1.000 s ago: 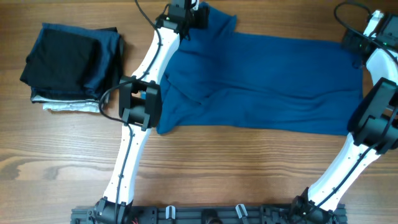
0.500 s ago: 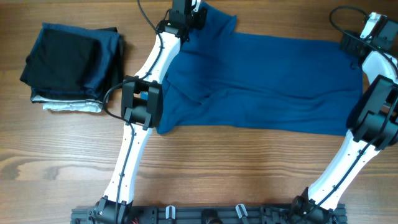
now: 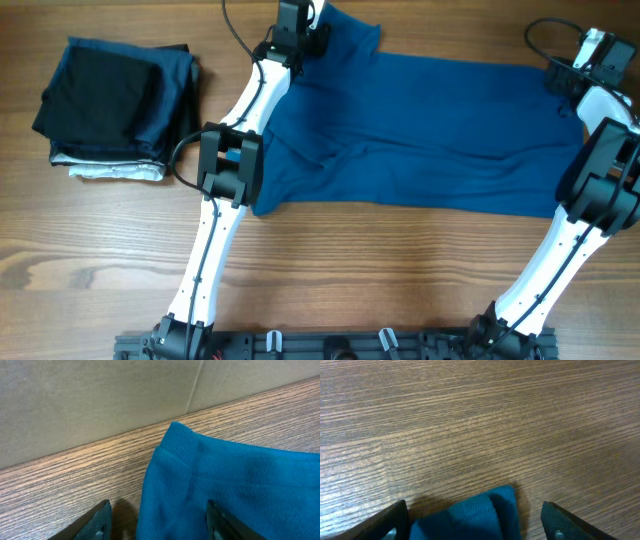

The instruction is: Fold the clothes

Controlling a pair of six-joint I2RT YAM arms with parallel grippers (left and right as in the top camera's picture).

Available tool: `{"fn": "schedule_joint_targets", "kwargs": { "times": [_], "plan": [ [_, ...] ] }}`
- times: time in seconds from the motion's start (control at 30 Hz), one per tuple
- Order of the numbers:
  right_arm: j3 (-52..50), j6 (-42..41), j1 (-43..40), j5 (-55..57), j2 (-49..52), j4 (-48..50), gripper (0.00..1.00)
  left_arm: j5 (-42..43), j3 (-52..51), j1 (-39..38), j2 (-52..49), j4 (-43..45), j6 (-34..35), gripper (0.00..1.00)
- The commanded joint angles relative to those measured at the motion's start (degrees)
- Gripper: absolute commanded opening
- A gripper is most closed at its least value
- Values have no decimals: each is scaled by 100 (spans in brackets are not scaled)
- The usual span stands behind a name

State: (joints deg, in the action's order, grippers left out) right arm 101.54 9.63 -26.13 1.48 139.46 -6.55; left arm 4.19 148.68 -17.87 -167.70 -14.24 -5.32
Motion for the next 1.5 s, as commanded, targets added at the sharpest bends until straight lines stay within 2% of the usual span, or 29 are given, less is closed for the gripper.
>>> {"fn": "schedule_joint_targets", "kwargs": {
  "times": [0.0, 0.2, 0.33, 0.37, 0.4, 0.53, 0.63, 0.67, 0.73, 0.8, 1.3, 1.47],
  "plan": [
    [17, -280, -22, 44, 170, -339, 84, 157, -28, 37, -85, -101, -42, 60],
    [17, -688, -20, 0, 170, -529, 80, 157, -28, 37, -85, -101, -42, 60],
    [17, -835, -20, -35, 170, -632, 31, 157, -28, 35, -85, -96, -42, 61],
    [17, -835, -20, -39, 170, -629, 17, 157, -28, 35, -85, -98, -44, 64],
    [17, -835, -20, -39, 170, -629, 10, 160, -26, 35, -85, -98, -42, 64],
    [17, -828, -20, -39, 170, -634, 9, 339, -28, 37, -85, -122, -26, 62],
    [17, -831, -20, -39, 170, -625, 9, 372, -28, 37, -85, -120, -24, 45],
    [17, -828, -20, -39, 170, -619, 5, 372, -26, 37, -85, -120, -24, 40],
    [17, -828, -20, -44, 170, -577, 4, 369, -26, 42, -70, -120, -26, 20],
    [17, -809, -20, -61, 170, -452, 4, 367, -26, 42, -13, -122, -26, 14],
    [24, -542, -9, -518, -96, -612, 4, 131, -24, 81, 844, -358, -28, 12],
    [24, -175, -9, -540, -321, -1040, 4, 125, -24, 103, 1110, -938, -28, 12]
  ]
}}
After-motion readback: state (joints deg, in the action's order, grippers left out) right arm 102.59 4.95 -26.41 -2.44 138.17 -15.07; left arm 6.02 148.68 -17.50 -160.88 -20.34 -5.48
